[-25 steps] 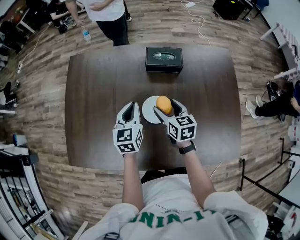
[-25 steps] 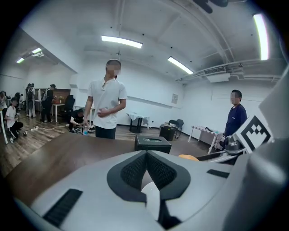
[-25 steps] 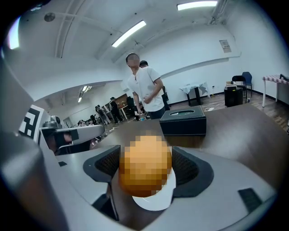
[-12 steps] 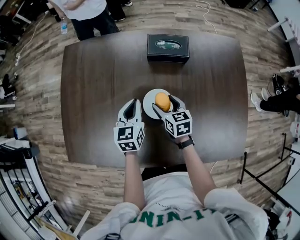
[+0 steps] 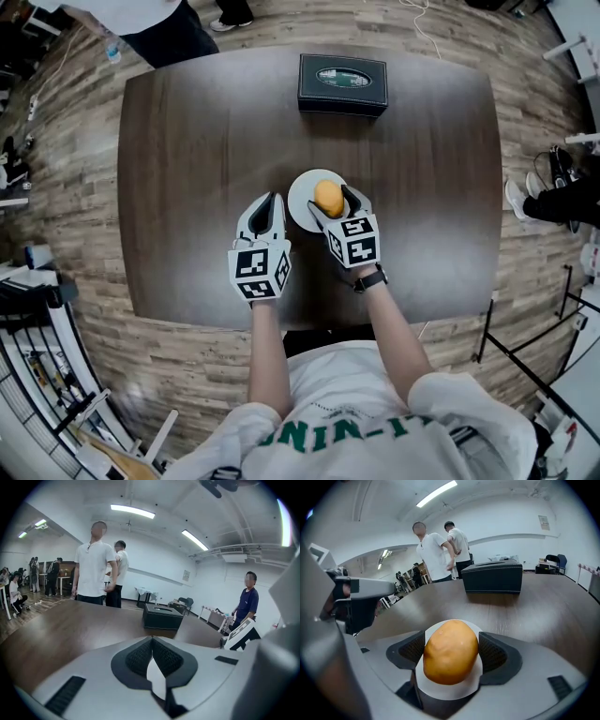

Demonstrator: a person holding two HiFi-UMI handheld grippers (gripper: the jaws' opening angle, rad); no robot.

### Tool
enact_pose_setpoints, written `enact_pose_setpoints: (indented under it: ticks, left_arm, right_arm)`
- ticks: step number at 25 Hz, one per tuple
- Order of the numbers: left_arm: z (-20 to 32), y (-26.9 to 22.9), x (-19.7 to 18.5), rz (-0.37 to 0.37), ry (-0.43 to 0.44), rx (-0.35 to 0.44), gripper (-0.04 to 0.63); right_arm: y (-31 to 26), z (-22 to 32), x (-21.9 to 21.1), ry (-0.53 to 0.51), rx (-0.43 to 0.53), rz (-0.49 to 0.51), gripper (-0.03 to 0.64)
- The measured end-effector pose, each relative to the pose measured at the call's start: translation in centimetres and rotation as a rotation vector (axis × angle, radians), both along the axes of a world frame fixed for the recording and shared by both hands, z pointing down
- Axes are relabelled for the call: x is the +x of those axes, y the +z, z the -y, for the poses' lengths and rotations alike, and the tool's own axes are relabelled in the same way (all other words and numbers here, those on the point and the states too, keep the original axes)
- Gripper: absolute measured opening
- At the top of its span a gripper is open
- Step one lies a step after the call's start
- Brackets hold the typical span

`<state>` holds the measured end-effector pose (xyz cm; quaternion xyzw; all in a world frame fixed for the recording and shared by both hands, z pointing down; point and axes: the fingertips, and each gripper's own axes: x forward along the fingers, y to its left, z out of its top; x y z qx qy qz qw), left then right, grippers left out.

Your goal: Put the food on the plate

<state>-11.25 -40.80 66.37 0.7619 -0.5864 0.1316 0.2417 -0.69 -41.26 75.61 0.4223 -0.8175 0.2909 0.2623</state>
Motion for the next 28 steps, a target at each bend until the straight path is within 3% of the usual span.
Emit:
enact_pose_setpoints:
  ticks: [6,12,19,28]
  left_arm:
    - [-0.5,0.5,-0.4,-0.004,-0.013,-0.011,0.014]
    - [-1.3,0.3,-1.0,0.001,-0.022,-0.013,0.014]
    - [-2.1,-1.1,-2.0,0.008,-0.031,0.016,0.014]
    - [-4.3,-5.6,-3.2,0.029,-0.026,0.084,0.014]
  right_arm:
    - [0.1,0.0,-0.4,-0.003,0.030,0.006,0.362]
    - [-0.1,-0.5,-0.8,-0.010,0.030,0.020,0.457]
    - [-1.7,-0.8,-0.1,0.032,0.063,0.015,0.477]
    - [-7.1,-2.4,2.6,0.153,0.119,0.078,0.371]
